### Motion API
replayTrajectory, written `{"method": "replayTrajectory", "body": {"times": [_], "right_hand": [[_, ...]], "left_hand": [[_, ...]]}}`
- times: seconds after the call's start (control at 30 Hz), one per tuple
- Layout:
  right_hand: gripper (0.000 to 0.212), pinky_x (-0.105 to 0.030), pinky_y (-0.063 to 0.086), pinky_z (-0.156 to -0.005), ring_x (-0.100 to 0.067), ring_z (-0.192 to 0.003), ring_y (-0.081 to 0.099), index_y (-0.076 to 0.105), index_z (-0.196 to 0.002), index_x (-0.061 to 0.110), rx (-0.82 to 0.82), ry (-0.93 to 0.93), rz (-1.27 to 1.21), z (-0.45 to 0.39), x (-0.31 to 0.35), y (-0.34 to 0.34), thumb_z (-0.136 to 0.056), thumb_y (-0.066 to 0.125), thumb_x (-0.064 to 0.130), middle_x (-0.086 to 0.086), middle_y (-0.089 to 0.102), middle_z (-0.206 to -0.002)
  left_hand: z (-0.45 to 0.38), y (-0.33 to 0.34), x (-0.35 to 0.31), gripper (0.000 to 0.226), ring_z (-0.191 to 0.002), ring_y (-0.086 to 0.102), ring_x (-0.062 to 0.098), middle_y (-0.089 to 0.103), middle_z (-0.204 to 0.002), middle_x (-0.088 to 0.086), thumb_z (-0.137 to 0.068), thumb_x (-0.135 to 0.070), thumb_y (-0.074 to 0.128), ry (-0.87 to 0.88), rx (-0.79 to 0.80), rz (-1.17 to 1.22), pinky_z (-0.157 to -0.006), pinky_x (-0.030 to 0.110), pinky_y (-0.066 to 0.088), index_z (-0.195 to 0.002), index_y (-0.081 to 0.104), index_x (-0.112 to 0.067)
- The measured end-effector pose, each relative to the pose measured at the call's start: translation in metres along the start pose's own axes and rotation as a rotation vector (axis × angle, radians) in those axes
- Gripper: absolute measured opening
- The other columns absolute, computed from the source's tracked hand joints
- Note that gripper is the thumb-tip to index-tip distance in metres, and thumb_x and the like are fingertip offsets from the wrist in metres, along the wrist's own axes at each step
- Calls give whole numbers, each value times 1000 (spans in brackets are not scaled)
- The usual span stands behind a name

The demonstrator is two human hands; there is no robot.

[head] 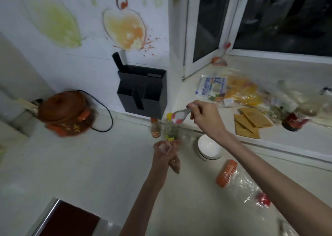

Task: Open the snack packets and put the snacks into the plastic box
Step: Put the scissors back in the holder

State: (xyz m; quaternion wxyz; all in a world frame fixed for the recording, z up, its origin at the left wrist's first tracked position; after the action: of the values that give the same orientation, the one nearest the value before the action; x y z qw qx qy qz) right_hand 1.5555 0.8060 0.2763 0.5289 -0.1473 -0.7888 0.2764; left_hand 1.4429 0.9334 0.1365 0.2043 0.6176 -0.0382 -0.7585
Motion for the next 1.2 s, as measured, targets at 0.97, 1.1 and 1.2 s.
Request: {"method": "replayTrajectory", "body": {"times": [0.97, 1.1, 1.2], "right_hand": [[21, -28, 35, -50, -30, -67, 63, 54, -67, 9, 320, -289, 680, -159, 72, 191, -87, 60, 12, -7, 55, -67], [12, -31, 37, -55, -30, -72, 63, 61, -79, 9, 345, -412, 916, -158, 79, 203, -85, 63, 19, -11, 64, -79], [5, -32, 39, -56, -28, -74, 63, 61, -83, 11, 378, -450, 1030, -156, 79, 209, -83, 63, 15, -9, 65, -81]], "left_hand": [[14, -111, 13, 37, -45, 44, 13, 60, -82, 7, -91, -42, 61, -15, -160, 169, -43, 24, 38, -109, 70, -12], [16, -112, 14, 36, -51, 48, 14, 62, -84, 6, -91, -40, 58, -28, -181, 127, -43, 25, 41, -109, 70, -11], [17, -112, 13, 33, -53, 51, 14, 64, -84, 7, -93, -35, 56, -49, -196, 95, -44, 25, 42, -109, 70, -10]]}}
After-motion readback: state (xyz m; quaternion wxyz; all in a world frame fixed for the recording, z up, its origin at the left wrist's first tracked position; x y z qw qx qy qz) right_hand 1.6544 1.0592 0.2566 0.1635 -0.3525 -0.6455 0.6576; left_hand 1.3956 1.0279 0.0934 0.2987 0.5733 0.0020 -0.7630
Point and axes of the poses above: each hand's wrist, its own z-axis away from the middle knuckle, its own y-axis out of the palm, x = y × z, the point moved 7 cm from there along -z, towards the middle knuckle
